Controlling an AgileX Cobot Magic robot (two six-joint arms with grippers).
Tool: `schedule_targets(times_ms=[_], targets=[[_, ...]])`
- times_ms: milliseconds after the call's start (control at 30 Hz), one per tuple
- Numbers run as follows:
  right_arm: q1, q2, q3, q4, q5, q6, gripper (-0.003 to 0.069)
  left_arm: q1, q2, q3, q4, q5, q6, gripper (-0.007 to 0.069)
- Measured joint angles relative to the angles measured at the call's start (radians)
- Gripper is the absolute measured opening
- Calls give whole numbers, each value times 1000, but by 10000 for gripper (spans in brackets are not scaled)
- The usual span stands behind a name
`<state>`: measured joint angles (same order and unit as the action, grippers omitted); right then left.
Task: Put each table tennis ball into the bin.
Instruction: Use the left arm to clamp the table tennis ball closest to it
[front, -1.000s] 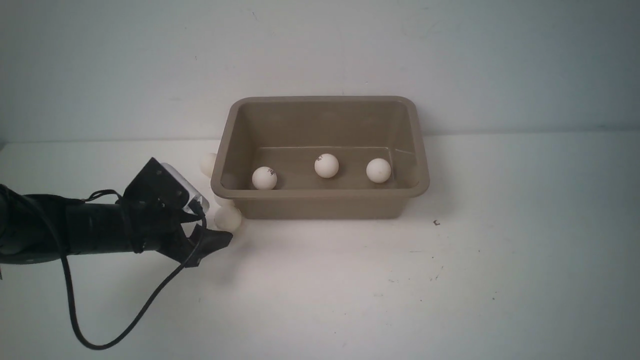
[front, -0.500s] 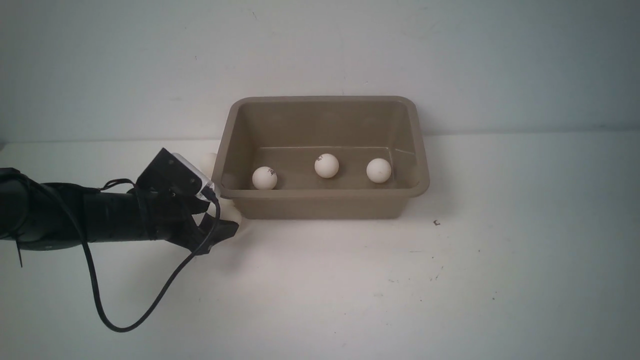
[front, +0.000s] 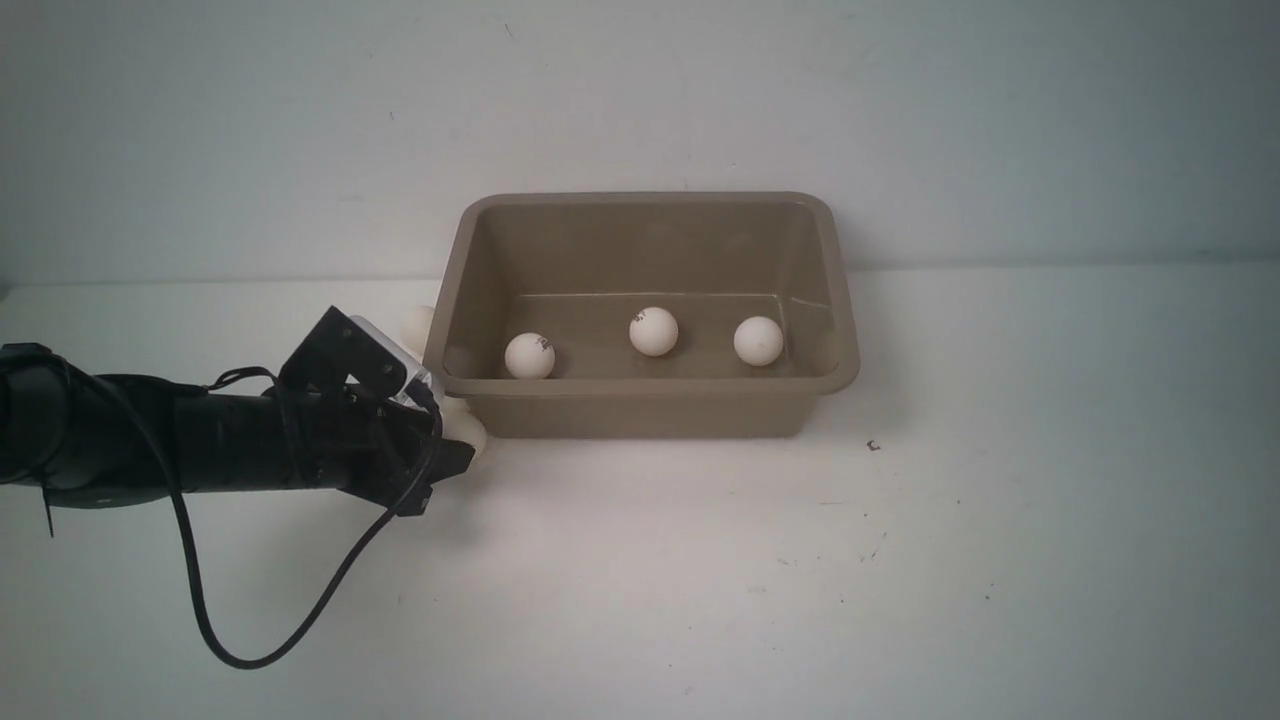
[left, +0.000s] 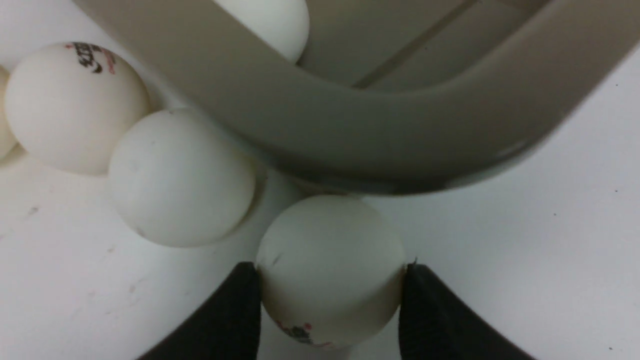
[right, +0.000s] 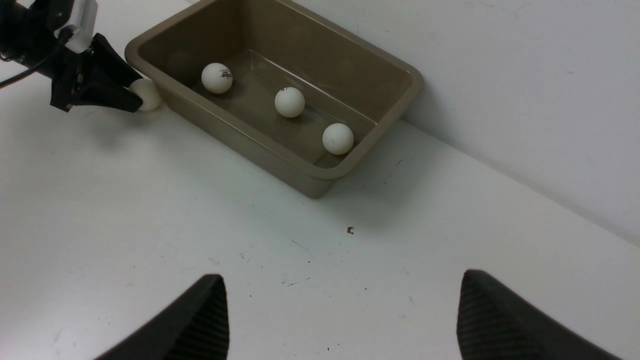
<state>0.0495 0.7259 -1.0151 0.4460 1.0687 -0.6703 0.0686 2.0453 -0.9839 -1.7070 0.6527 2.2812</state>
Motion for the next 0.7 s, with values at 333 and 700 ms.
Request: schedule_targets(times_ms=[333,700], targets=[[0,0,0,0,0,0,556,0,0,0,0,20,-1,321],[0,0,0,0,0,-4,556,0,-130,0,52,20,-154,321]])
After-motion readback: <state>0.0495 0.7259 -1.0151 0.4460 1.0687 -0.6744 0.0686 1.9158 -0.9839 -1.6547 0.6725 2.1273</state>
